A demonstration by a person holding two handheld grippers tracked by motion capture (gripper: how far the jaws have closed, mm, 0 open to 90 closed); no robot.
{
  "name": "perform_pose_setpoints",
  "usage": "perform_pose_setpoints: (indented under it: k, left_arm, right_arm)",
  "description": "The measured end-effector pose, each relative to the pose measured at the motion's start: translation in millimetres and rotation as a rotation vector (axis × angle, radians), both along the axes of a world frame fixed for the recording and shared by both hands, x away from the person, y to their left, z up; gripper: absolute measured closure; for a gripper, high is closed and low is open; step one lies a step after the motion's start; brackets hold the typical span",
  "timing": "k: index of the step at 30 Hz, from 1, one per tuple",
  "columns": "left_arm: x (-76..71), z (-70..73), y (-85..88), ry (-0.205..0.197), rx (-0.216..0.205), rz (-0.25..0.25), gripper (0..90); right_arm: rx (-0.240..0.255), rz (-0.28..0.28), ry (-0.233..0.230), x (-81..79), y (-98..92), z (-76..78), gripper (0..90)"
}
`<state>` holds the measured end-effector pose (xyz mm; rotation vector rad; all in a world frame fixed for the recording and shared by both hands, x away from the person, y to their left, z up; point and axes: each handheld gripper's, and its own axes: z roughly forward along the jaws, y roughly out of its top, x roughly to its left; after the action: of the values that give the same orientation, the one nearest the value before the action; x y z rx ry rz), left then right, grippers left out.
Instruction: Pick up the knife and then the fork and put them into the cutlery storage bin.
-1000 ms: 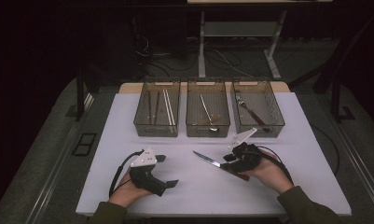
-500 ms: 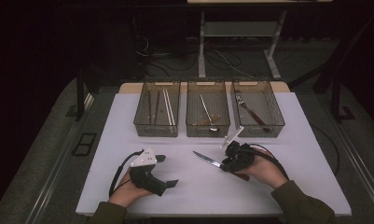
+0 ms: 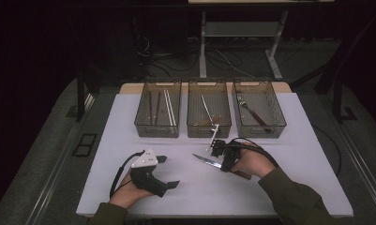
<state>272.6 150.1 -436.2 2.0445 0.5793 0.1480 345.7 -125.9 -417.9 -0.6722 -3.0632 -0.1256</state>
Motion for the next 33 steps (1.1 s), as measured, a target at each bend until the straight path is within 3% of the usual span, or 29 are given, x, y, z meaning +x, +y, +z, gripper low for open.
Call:
perform_pose_setpoints:
  k: [5,10,20,25,30,33]
  left_arm:
    - [0.0,0.0,0.0,0.0,0.0,-0.001,0.0]
    - [0.0,0.2,0.5,0.0,-0.002,0.0,0.0]
    - [0.5,-0.1,0.7,0.001,-0.002,0.001,0.0]
    - [0.8,-0.4,1.1,0.002,-0.002,0.002,0.0]
    - [1.3,-0.5,1.8,0.003,-0.005,0.004,0.0]
    - [1.0,-0.6,2.0,0.002,-0.003,0.004,0.0]
  right_arm:
    - [-0.037,-0.008,0.015,2.6,5.1,0.3,77.1]
    - [-0.019,0.005,0.005,1.9,2.2,0.7,77.3]
    - [0.163,-0.043,-0.016,1.3,-27.0,13.9,77.2]
    - [0.261,-0.067,-0.06,0.4,-47.5,20.9,77.2]
    - [0.395,-0.113,-0.099,-1.7,-70.3,23.0,77.3]
    - [0.429,-0.133,-0.109,-1.7,-80.5,21.5,77.2]
